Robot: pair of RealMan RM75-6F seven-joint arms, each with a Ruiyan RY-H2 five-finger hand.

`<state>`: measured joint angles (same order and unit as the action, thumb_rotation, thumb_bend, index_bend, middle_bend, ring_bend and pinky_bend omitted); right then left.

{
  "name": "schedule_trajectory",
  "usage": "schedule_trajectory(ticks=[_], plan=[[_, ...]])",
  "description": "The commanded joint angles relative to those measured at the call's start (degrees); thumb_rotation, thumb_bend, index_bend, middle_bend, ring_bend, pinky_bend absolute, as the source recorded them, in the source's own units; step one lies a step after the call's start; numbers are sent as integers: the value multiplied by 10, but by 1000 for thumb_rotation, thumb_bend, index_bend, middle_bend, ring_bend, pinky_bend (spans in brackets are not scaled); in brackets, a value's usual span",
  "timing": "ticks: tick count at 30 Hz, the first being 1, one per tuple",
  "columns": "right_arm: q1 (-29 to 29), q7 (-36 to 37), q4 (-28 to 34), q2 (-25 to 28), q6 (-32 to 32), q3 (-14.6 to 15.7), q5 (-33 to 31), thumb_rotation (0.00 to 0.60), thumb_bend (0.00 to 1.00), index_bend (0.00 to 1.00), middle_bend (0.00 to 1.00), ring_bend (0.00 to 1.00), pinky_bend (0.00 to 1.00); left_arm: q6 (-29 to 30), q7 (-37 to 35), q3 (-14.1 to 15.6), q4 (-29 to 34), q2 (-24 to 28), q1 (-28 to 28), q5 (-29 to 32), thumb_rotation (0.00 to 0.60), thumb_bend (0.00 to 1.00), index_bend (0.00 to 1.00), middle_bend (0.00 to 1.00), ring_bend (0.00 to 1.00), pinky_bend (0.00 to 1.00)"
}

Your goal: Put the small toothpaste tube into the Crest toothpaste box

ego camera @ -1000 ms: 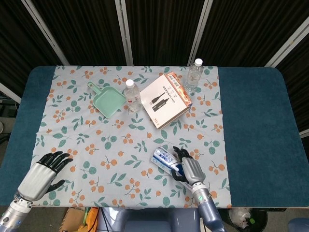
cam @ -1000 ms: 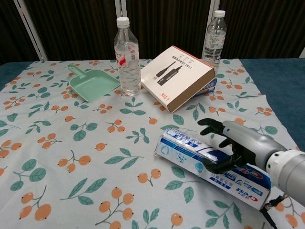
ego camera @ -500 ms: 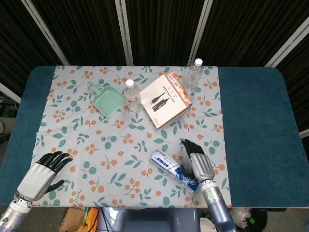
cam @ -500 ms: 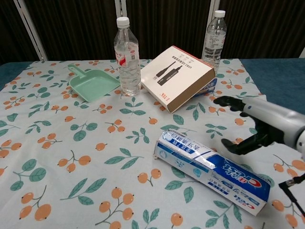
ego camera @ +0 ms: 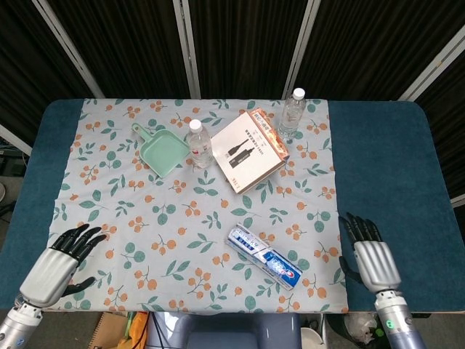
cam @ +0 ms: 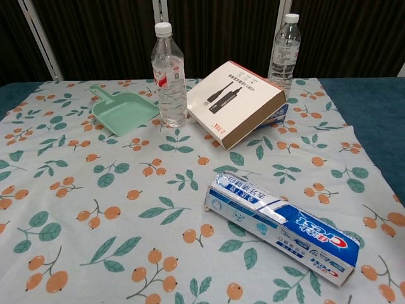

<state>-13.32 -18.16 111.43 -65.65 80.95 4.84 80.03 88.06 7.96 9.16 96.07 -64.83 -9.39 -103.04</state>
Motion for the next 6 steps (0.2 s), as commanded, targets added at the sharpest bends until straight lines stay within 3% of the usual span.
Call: schedule_trajectory(ticks=[1,6], plan=[[57,29,-92,40,71,50,83,600,420,0,0,0,0,-12,-9,17,34,34,10,16,600,24,71,23,18,87],[84,25,-127,41,113,47,97,600,420,0,0,0,0,-23,-3,30,55,62,17,21,600,22,25,0,0,48]])
